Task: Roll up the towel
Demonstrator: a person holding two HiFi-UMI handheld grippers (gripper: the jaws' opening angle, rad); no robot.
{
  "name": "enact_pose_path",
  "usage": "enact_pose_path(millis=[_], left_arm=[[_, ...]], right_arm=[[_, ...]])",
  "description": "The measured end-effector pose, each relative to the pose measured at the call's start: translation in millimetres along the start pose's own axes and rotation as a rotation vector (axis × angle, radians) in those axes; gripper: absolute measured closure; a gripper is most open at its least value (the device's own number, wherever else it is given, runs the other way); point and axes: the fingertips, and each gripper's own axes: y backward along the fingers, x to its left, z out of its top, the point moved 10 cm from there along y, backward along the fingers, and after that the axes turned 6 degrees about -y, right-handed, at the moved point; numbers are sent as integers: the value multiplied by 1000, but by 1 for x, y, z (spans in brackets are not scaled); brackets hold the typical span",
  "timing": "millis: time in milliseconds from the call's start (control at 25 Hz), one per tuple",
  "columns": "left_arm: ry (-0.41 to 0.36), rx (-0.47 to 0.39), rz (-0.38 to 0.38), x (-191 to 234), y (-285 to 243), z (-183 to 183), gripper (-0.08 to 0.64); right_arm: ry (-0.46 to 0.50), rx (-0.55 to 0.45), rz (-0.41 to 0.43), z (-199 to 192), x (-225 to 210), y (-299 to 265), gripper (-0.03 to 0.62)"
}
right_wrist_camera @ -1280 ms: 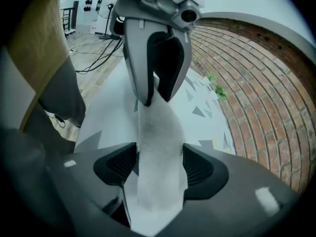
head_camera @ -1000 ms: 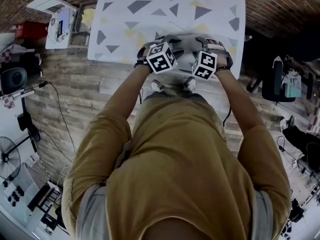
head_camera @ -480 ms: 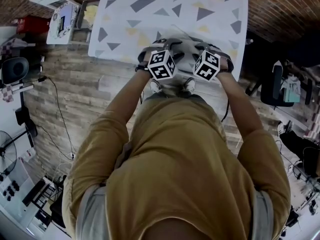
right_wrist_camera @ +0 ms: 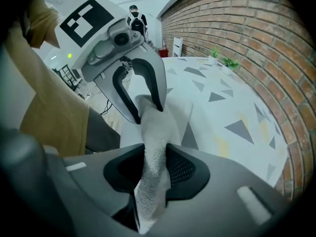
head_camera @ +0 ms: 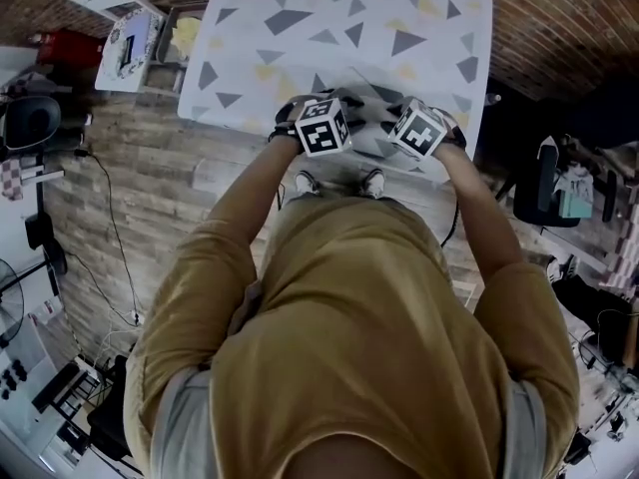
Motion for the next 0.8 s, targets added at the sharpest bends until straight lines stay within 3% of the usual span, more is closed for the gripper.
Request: enact_pose_path(millis=[160,360,520,640,800], left_arm=[[-64,31,-43,4,7,6,328],[-88,45,21,7,4,6,304],[-131,79,27,7,-4,2,304],[-50,57,7,15,-2,-2,338],[45,43,-88,29,-2,-3,390]], right_arm=[[-97,-51,36,6,-13,9,497],[-162,-80,92,8,-23,12,497],[-222,-102,145,6,-29,9,497],[-225,-103,156,6,-33,8,497],[-199,-96,137,7,-35,10,495]])
